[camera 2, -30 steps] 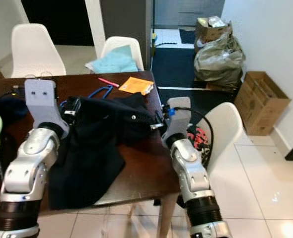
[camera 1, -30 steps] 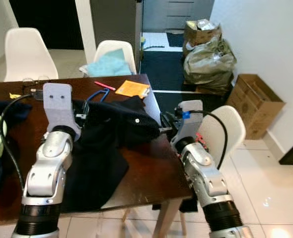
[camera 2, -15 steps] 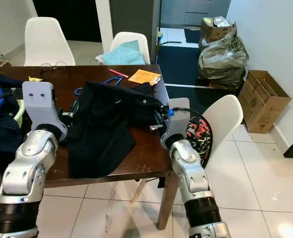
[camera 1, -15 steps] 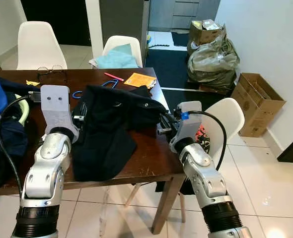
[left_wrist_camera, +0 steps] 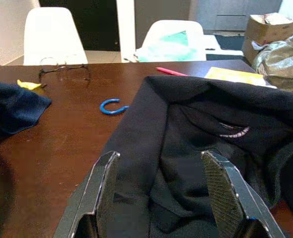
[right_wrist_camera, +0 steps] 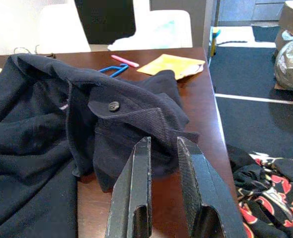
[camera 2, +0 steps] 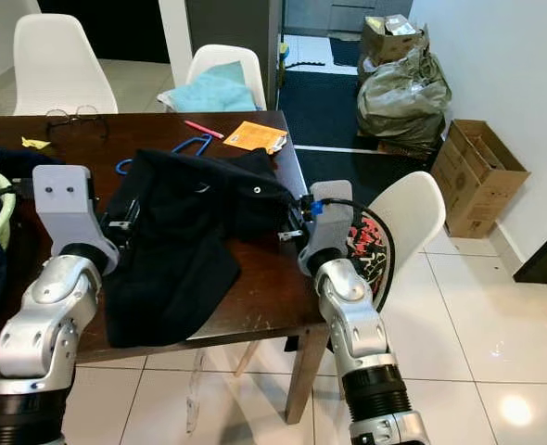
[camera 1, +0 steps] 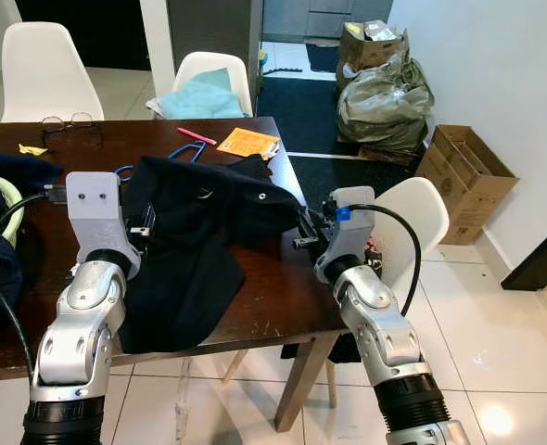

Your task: Hang hanger

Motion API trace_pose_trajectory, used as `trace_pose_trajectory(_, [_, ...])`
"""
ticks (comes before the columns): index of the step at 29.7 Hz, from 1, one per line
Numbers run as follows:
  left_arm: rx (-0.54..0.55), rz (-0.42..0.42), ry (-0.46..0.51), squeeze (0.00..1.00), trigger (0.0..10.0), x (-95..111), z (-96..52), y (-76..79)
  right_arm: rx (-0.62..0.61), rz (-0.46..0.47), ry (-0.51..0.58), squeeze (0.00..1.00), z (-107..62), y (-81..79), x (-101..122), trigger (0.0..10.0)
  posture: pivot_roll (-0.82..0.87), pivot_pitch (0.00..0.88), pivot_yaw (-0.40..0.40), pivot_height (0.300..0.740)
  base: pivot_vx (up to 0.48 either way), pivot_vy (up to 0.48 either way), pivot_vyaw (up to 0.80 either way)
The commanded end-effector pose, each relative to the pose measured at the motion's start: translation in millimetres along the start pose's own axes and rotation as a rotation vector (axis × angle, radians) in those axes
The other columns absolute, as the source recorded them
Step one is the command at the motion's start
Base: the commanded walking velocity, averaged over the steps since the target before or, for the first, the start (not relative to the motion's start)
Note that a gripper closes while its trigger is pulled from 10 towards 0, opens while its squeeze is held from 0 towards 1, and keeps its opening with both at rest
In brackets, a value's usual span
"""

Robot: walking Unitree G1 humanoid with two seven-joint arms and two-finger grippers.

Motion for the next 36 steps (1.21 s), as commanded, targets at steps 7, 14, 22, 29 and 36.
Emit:
trace_pose_trajectory(7, [-0.025, -0.037, 0.022, 0.0, 10.0, 11.9, 0.2, 6.2, -0.02, 0.032, -0.001, 0.0, 3.5, 5.7, 0.7, 10.0, 0.09, 0.144, -0.067, 0.74, 0.0, 0.0, 0.0])
trace_pose_trajectory(14, [-0.036, -0.029, 0.027, 0.0, 10.0, 13.0, 0.5, 9.6, -0.032, 0.031, 0.003, 0.0, 6.4, 11.0, 2.8, 10.0, 0.09, 0.144, -0.065, 0.74, 0.0, 0.303, 0.0])
trace_pose_trajectory(22, [-0.041, -0.027, 0.017, 0.0, 10.0, 11.0, -0.3, 11.7, -0.032, 0.032, 0.0, 0.0, 5.3, 10.0, 1.7, 10.0, 0.09, 0.146, -0.064, 0.74, 0.0, 0.425, 0.0])
trace_pose_trajectory(29, [-0.043, -0.027, 0.011, 0.0, 10.0, 10.4, -0.4, 11.9, -0.03, 0.033, -0.004, 0.0, 5.3, 9.1, 0.7, 10.0, 0.09, 0.149, -0.063, 0.74, 0.0, 0.43, 0.0])
trace_pose_trajectory(36, [-0.036, -0.023, 0.016, 0.0, 10.0, 12.6, 0.5, 9.8, -0.026, 0.035, -0.003, 0.0, 7.4, 8.5, 1.2, 10.0, 0.09, 0.153, -0.067, 0.74, 0.0, 0.438, 0.0])
Point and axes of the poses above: a point about 5 cm out from each wrist's last joint towards the gripper, its own z axis pointing out of the wrist towards the gripper, its own x axis along the axis of the wrist's last joint, y = z × x, the point moved 1 cm from there along z, pointing out of the wrist towards the gripper, and after that the axes turned 10 degrees about -z, right-handed, at the moved point
